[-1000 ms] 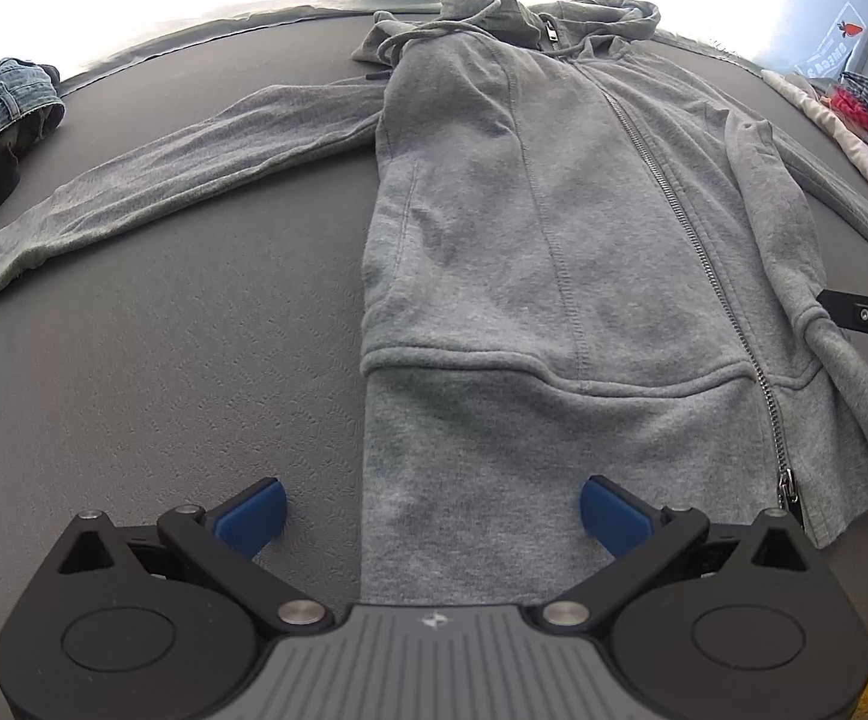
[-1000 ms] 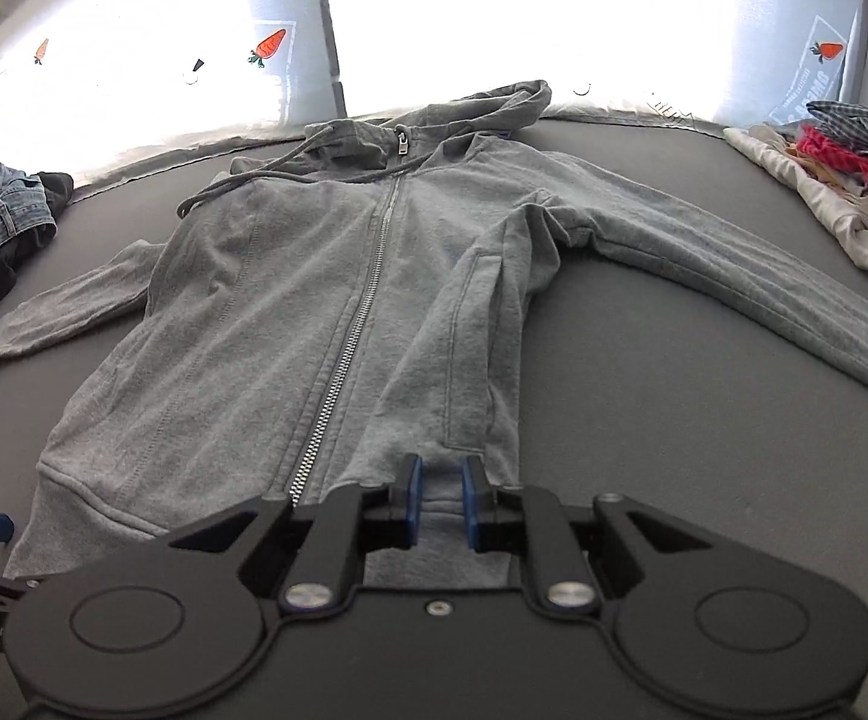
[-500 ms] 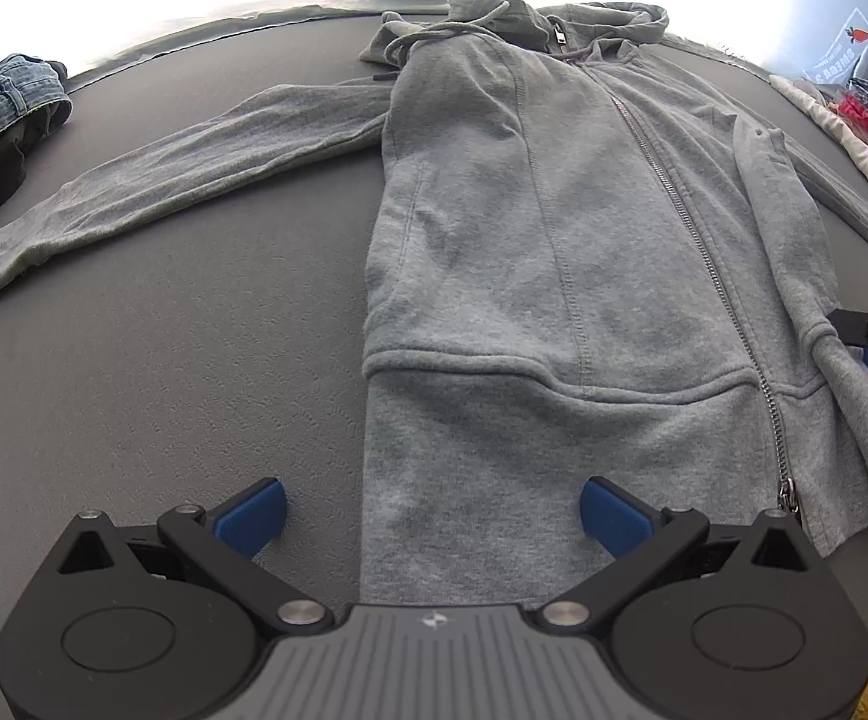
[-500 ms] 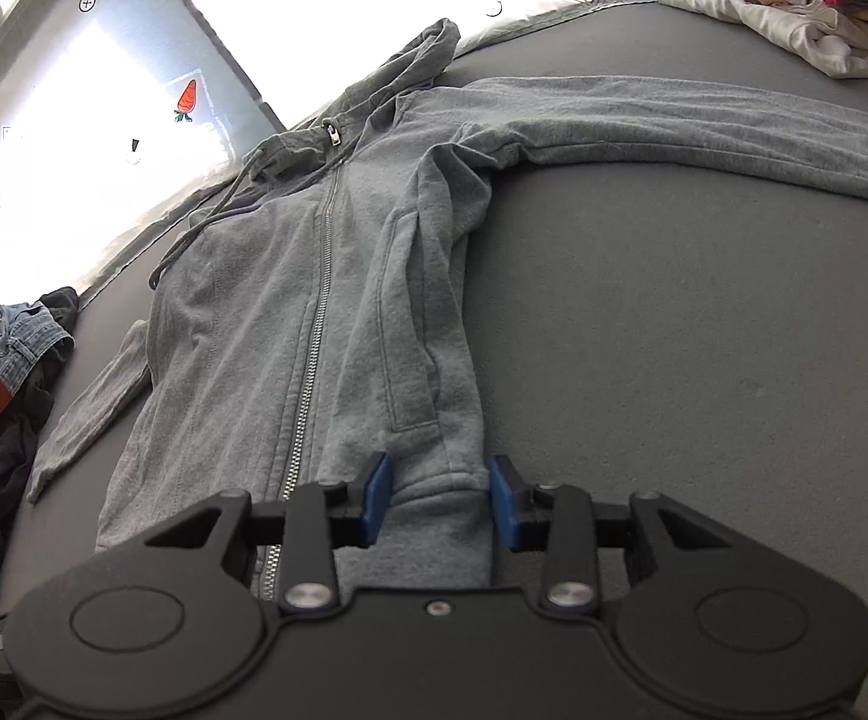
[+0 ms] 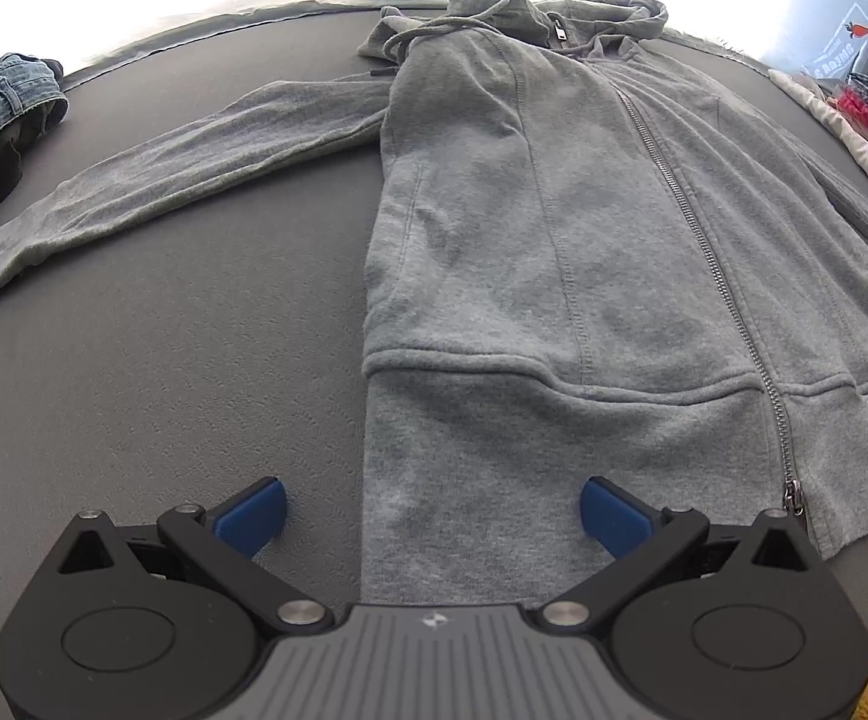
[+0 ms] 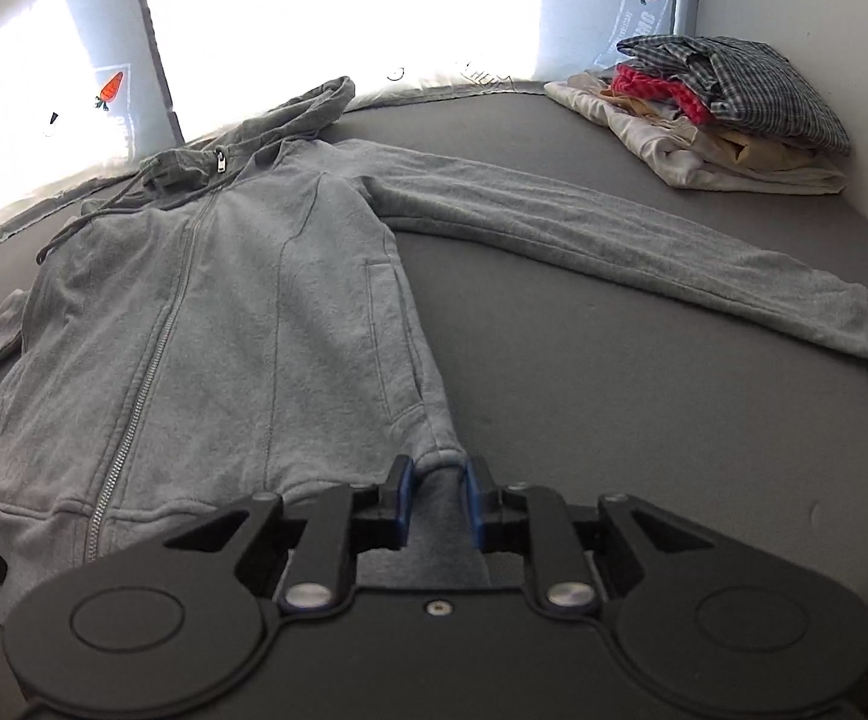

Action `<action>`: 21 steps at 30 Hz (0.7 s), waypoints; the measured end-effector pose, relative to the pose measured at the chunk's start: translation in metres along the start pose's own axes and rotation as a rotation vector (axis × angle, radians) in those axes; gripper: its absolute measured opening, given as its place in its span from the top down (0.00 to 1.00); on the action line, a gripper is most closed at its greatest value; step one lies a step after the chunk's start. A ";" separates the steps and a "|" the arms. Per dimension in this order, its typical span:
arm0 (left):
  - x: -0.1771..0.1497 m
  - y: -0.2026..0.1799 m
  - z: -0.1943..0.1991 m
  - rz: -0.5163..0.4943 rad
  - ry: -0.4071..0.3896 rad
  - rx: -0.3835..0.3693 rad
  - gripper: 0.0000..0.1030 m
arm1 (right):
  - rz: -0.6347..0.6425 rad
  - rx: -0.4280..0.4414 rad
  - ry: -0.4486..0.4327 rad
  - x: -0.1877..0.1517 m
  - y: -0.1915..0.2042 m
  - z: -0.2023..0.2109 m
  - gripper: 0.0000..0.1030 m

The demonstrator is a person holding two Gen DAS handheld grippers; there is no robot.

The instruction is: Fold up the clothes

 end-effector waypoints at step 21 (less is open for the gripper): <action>0.004 0.028 0.015 0.154 -0.071 -0.036 0.63 | -0.148 0.023 0.026 -0.023 -0.018 -0.004 0.78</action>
Point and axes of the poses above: each gripper's, at about its wrist camera, not at the fingertips, and z roughly against the way its jaws point, y to its left, x to its top, the point moved 10 cm from there along -z, roughly the way its jaws point, and after that the axes turned 12 degrees about x, right-handed, at the moved point
